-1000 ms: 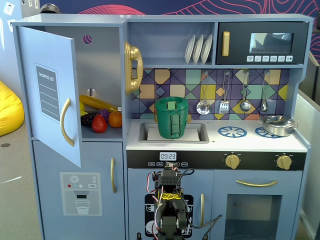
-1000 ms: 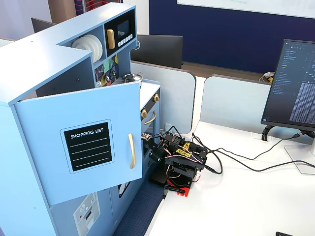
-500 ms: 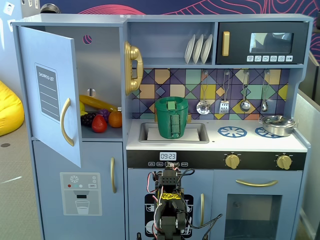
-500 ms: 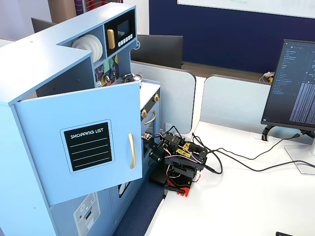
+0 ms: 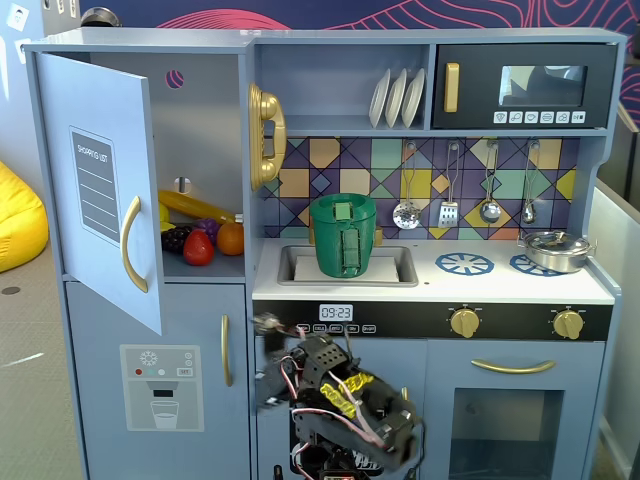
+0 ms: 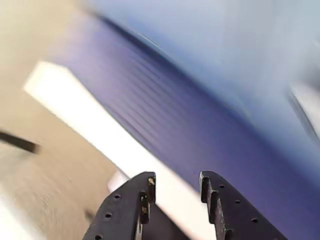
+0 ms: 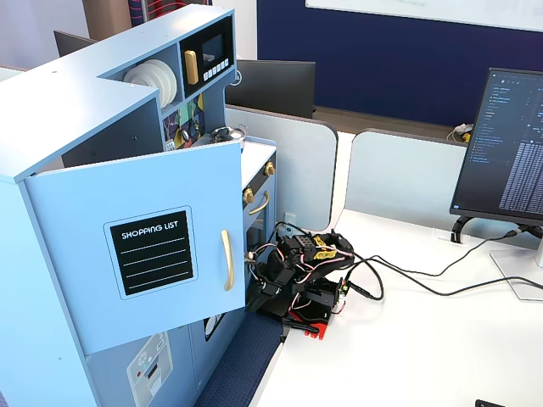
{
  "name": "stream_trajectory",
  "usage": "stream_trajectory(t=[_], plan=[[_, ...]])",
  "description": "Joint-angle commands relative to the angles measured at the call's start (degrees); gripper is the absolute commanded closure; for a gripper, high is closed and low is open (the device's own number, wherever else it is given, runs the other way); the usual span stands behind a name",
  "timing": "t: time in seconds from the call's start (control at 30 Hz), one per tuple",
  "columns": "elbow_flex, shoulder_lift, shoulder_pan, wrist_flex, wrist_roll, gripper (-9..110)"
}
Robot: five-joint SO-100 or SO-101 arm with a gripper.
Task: Close the left cabinet door
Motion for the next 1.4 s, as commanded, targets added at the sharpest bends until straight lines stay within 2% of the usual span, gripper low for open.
stream_trajectory(t=[0.0, 0.17, 0.47, 0.97, 1.37], plan=[[-9.49, -5.80, -19.25, -11.87, -3.69, 102], [-14.77, -12.39, -33.49, -26.46, -10.02, 102], [-20.74, -25.40, -44.74, -46.93, -13.10, 102], [-49.66, -55.72, -40.52, -52.82, -21.36, 102], [-50.98, -56.60, -34.72, -53.61, -23.03, 102]])
